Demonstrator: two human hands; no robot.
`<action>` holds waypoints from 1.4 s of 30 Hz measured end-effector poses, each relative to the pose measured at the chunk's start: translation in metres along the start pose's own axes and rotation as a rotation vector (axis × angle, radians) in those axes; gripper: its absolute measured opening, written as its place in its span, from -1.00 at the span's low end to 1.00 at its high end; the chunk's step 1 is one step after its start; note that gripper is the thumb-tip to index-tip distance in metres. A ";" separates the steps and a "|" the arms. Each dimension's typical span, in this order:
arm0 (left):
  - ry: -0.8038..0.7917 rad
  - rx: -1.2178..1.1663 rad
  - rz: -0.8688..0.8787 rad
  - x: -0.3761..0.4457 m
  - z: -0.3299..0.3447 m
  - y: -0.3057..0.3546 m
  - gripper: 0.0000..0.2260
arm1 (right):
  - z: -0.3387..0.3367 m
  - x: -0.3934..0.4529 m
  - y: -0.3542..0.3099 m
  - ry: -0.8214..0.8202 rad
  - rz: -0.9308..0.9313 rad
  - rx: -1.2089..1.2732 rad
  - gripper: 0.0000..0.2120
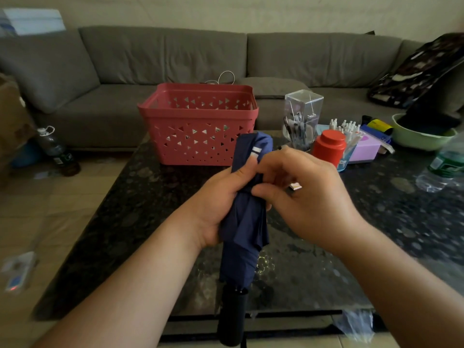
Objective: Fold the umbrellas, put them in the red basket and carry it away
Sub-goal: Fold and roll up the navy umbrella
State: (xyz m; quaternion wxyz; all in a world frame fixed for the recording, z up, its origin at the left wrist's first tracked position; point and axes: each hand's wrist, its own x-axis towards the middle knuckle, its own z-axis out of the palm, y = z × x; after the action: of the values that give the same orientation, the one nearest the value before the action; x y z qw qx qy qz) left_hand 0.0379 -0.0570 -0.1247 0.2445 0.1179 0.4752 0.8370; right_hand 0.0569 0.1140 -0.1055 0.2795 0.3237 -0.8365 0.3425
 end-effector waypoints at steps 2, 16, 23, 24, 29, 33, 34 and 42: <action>0.019 0.002 0.032 -0.001 0.001 -0.001 -0.57 | 0.011 -0.004 0.000 0.102 0.177 0.066 -0.69; 0.110 0.215 0.186 -0.001 -0.005 0.008 -0.55 | 0.048 -0.027 -0.012 -0.419 1.037 1.141 -0.86; 0.058 0.030 0.199 -0.001 -0.010 0.013 -0.62 | 0.055 -0.031 -0.017 -0.465 0.884 1.052 -0.67; 0.002 0.046 0.205 -0.003 -0.012 0.014 -0.55 | 0.054 -0.031 -0.017 -0.491 0.862 1.026 -0.65; -0.133 0.212 0.268 -0.010 -0.015 0.019 -0.45 | 0.054 -0.036 -0.017 -0.542 0.863 1.028 -0.56; -0.021 0.289 0.384 -0.011 -0.014 0.018 -0.45 | 0.054 -0.032 -0.015 -0.479 0.876 1.102 -0.56; 0.004 0.293 0.401 -0.011 -0.013 0.017 -0.45 | 0.053 -0.030 -0.015 -0.472 0.876 1.040 -0.60; -0.143 -0.062 0.311 -0.007 -0.023 0.014 -0.24 | 0.061 -0.032 -0.025 -0.413 0.897 0.897 -0.81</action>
State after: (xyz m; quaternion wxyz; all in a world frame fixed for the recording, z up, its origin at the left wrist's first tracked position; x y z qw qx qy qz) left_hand 0.0302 -0.0838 -0.1249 0.1485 0.2417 0.4065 0.8685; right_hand 0.0808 0.0654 -0.1546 -0.2179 0.0882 -0.7030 0.6712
